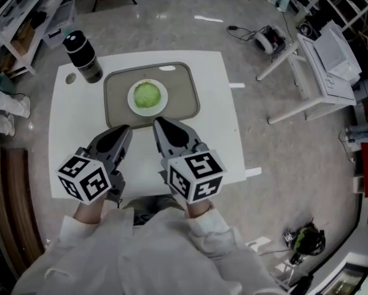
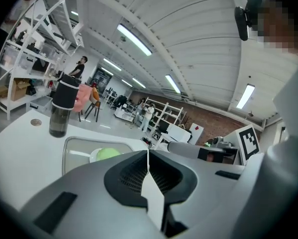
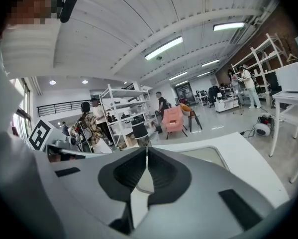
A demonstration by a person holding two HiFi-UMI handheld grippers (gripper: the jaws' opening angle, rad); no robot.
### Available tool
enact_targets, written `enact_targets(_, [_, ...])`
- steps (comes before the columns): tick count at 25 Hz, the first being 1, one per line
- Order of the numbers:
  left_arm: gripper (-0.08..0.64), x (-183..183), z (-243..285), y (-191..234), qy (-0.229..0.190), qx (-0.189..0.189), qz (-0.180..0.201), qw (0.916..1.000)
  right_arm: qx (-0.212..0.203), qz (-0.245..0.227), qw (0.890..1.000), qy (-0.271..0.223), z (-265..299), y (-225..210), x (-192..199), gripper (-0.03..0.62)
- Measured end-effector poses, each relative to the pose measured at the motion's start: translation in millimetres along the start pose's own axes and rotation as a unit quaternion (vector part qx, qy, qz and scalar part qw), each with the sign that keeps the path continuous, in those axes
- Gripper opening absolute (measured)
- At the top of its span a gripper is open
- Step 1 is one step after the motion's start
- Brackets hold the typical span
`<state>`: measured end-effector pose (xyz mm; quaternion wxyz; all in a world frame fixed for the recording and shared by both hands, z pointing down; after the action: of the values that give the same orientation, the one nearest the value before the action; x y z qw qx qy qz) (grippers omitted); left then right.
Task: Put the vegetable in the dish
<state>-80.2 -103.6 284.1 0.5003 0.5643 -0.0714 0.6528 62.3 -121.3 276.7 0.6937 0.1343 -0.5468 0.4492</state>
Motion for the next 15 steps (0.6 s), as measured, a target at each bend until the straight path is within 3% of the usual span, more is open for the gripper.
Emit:
enact_targets(5, [0.017,3.6,-8.9,-17.7,-0.001,0.014,0.019,0.9997,-0.01,-0.016,1.0,-0.017,-15.9,16.7,-7.3,0.021])
enact_targets(15, [0.017,18.3,-23.1,-24.1,0.005,0.006,0.019,0.9998,-0.026,-0.011,0.999,-0.023,-31.8,32.2,2.7,0.02])
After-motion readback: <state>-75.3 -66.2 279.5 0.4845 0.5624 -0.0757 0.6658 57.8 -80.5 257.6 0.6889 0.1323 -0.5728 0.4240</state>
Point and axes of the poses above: the fingertips, and each gripper's own axes: z forward along the fingers, y to its left, x out of its underside, the point moved 6 cm from there along -z, backward along the fingers, and after that the axes turned 7 degrees about y, right-handed, at the moved point
